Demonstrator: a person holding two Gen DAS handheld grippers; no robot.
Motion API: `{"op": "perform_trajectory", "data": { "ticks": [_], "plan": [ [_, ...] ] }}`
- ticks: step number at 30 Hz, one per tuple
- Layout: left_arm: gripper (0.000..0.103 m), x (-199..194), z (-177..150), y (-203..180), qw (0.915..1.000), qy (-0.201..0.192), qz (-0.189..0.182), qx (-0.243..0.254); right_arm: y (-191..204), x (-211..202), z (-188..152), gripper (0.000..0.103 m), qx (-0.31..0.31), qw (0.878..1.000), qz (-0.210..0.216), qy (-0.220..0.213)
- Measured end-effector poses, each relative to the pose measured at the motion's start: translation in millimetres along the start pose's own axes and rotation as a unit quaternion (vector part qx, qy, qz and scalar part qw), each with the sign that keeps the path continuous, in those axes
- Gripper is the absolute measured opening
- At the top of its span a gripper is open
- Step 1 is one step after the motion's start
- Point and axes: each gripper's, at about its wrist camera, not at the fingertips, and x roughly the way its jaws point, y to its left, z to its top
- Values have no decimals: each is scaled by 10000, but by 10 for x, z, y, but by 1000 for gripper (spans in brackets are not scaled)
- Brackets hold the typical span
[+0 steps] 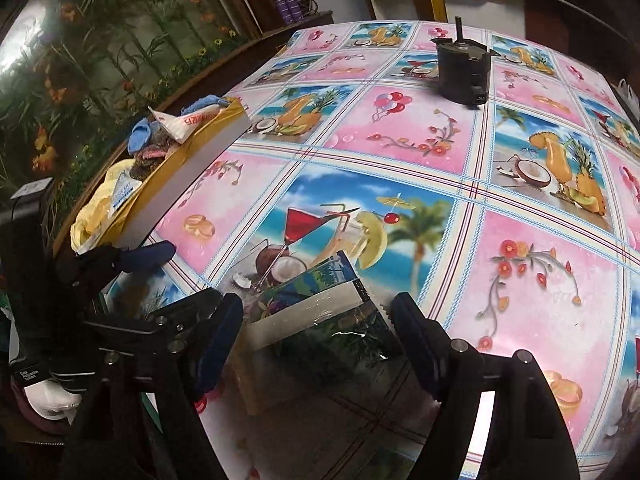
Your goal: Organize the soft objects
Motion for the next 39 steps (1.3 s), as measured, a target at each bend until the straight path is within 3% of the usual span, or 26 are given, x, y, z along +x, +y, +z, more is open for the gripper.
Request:
{"op": "perform_trajectory", "data": {
  "ticks": [3, 14, 18, 21, 24, 25, 27, 28, 33, 34, 36, 37, 38, 39],
  "plan": [
    [84, -2, -5, 10, 10000, -23, 5, 0, 176, 60, -41, 81, -375, 9984, -414, 72],
    [84, -1, -3, 77, 9999, -27, 39, -144, 249, 97, -40, 84, -531, 9970, -517, 208],
    [84, -5, -10, 83, 9999, -44, 7, -160, 314, 120, -62, 84, -743, 9948, -652, 232],
    [85, -14, -15, 100, 9998, -68, -55, -203, 374, 124, -83, 76, -865, 9930, -769, 233],
    [88, -17, -14, 113, 9996, -72, -169, -217, 411, 68, -99, 61, -919, 9917, -895, 118],
    [88, -19, -15, 116, 9995, -79, -186, -227, 390, 32, -83, 50, -847, 9926, -867, 69],
    [88, -18, -14, 115, 9995, -83, -205, -223, 326, 2, -44, 10, -700, 9942, -810, 56],
    [89, -19, -14, 114, 9995, -84, -215, -220, 293, 26, -37, 0, -641, 9943, -839, 137],
    [90, -18, -12, 113, 9995, -81, -233, -208, 232, 22, -11, 1, -486, 9960, -744, 98],
    [90, -18, -12, 116, 9995, -80, -233, -204, 212, 16, -4, 7, -408, 9967, -695, 90],
    [90, -19, -10, 119, 9994, -86, -249, -215, 201, 5, -4, 33, -307, 9975, -621, 101],
    [90, -18, -9, 118, 9994, -87, -255, -219, 210, 0, -9, 53, -299, 9978, -588, 113],
    [90, -19, -9, 122, 9993, -93, -271, -232, 233, -5, -20, 63, -331, 9979, -545, 125],
    [90, -20, -9, 126, 9992, -100, -290, -247, 264, -11, -33, 63, -379, 9979, -499, 134]
  ]
}}
